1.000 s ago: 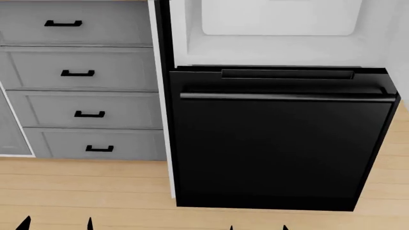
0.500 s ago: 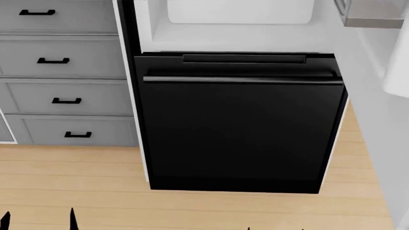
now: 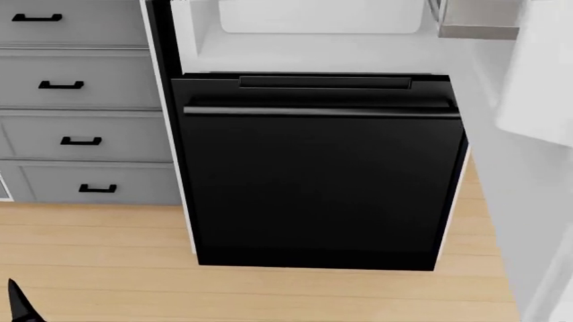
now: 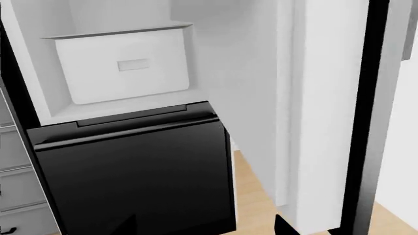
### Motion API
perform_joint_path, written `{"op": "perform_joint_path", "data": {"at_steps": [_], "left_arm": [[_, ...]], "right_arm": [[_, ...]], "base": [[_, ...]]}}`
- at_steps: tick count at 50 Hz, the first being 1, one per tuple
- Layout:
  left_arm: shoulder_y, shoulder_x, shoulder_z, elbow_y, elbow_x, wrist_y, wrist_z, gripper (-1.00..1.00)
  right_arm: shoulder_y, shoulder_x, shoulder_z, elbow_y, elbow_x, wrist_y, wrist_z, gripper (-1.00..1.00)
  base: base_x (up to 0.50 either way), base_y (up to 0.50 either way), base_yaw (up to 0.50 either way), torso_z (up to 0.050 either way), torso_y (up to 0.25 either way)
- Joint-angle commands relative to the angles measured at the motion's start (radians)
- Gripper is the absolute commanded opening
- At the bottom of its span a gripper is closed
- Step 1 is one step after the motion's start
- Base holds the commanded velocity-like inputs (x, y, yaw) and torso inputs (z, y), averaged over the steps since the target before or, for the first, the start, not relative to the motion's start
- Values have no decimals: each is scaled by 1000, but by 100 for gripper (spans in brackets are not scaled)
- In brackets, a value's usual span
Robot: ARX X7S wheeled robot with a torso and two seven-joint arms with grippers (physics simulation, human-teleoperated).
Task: Close the fridge door
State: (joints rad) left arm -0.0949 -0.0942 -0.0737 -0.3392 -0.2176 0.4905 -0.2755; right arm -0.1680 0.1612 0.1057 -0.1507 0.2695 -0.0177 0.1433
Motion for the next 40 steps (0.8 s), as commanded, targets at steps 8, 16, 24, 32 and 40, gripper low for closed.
{"op": "perform_joint_path", "data": {"at_steps": [8,16,24,32,40], "left_arm": [[209,-35,165,248,226,-130,25,100],[254,-48,203,486,249,-211,35,100],[265,-56,223,536,249,-232,39,100],[254,-59,247,518,247,-229,45,100],[258,-67,256,519,257,-220,35,100]], "right_arm": [[-89,20,46,-85,12,-20,47,100],[-92,29,22,-79,8,-24,32,100],[-75,38,11,-80,6,5,43,100],[-72,47,14,-99,9,17,55,100],[-72,56,5,-107,-4,13,60,100]], "base": [[-270,-319,0,0,0],[-492,-71,0,0,0],[-500,-127,0,0,0],[-500,-248,0,0,0],[-415,-413,0,0,0]]}}
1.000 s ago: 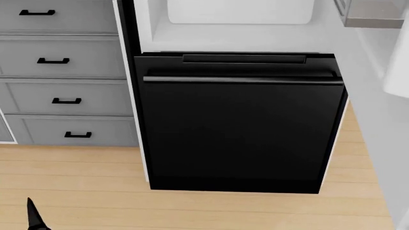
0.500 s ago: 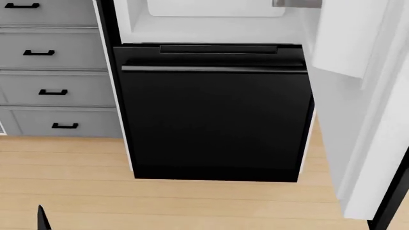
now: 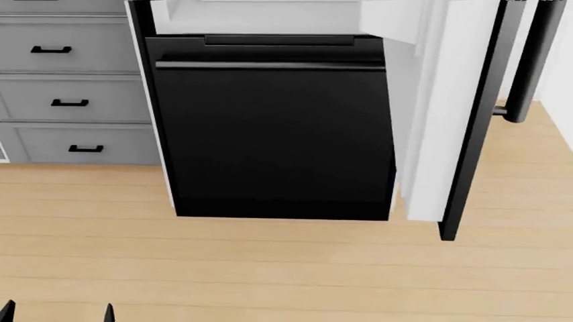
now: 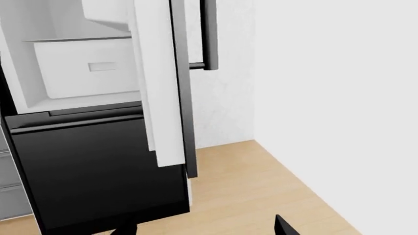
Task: Close the fridge door
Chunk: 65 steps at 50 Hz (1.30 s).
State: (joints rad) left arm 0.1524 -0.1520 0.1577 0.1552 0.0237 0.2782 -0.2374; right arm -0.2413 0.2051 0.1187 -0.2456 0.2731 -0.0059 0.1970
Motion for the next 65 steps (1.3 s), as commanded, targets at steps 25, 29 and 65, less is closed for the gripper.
{"op": "perform_joint_path", "data": {"at_steps": [25,29,65], "left_arm": [[13,-26,48,47,26,-19,-24,100],[13,-29,49,49,26,-19,-29,100],[14,-41,75,39,61,20,-80,100]], "right_arm": [[42,42,-30,-41,-2,83,27,100],[43,43,-33,-42,4,80,24,100],[56,70,-73,-82,-37,126,59,100]], "base": [[2,-483,0,0,0],[257,-409,0,0,0],[117,-453,0,25,0]]}}
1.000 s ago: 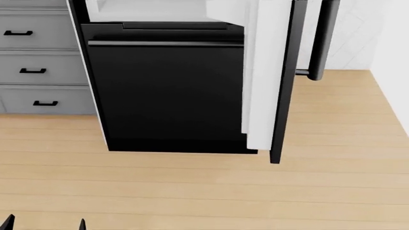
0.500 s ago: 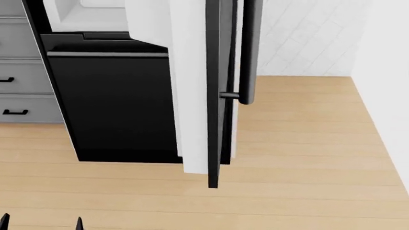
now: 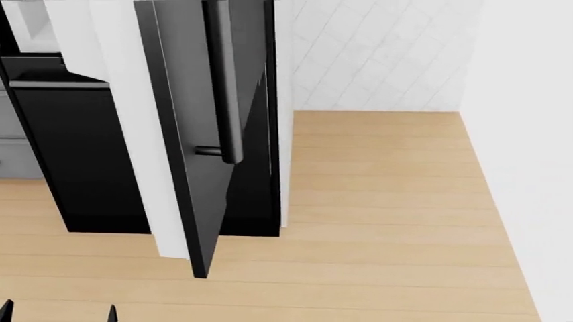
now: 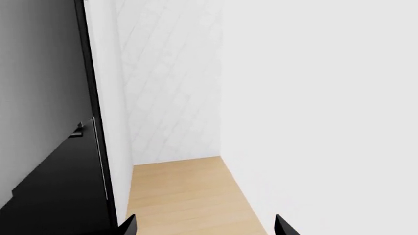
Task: Close the fridge door
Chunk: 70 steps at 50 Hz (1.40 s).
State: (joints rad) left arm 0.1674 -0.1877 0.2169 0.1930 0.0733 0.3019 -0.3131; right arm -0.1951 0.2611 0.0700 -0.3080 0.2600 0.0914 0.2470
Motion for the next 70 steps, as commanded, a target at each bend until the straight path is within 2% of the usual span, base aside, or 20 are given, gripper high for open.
{"op": "perform_joint_path", "data": {"at_steps": [1,41,70], "left_arm": [[0,-7,14,3,14,-3,-7,100],[-7,-26,23,9,-7,-29,-35,100],[2,-42,21,45,-25,-31,-59,100]], "right_arm": [[12,15,-28,-24,-28,31,11,100],[53,29,-66,2,-17,40,2,100],[98,58,-121,-53,-54,115,16,100]], "base": [[129,-477,0,0,0],[370,-305,0,0,0],[445,-181,0,49,0]]}}
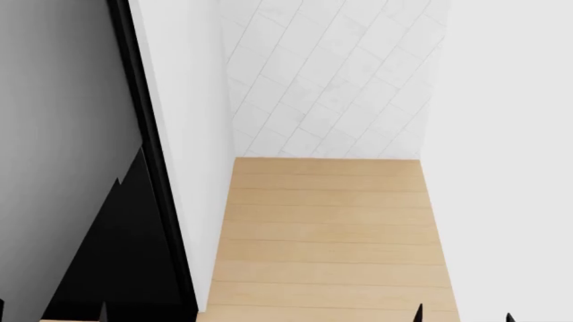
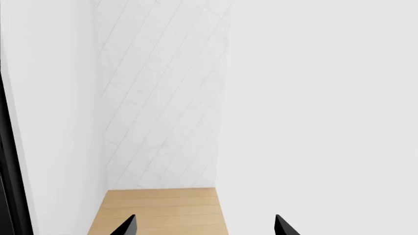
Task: Close the fridge door
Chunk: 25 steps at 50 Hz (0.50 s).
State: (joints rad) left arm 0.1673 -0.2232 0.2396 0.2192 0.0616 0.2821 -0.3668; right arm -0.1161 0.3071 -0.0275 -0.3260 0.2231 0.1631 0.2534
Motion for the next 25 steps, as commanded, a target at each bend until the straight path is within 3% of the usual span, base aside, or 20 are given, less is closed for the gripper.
{"op": "perform_joint_path", "data": {"at_steps": [1,25], "left_arm": [[1,-7,-2,19,-18,-14,-4,100],[4,-20,5,37,-28,-25,-14,100]], "right_arm": [[24,14,-27,-41,-20,52,12,100],[46,21,-60,-43,-35,68,16,100]], "base": [[500,-1,0,50,0],[500,0,0,50,0]]}}
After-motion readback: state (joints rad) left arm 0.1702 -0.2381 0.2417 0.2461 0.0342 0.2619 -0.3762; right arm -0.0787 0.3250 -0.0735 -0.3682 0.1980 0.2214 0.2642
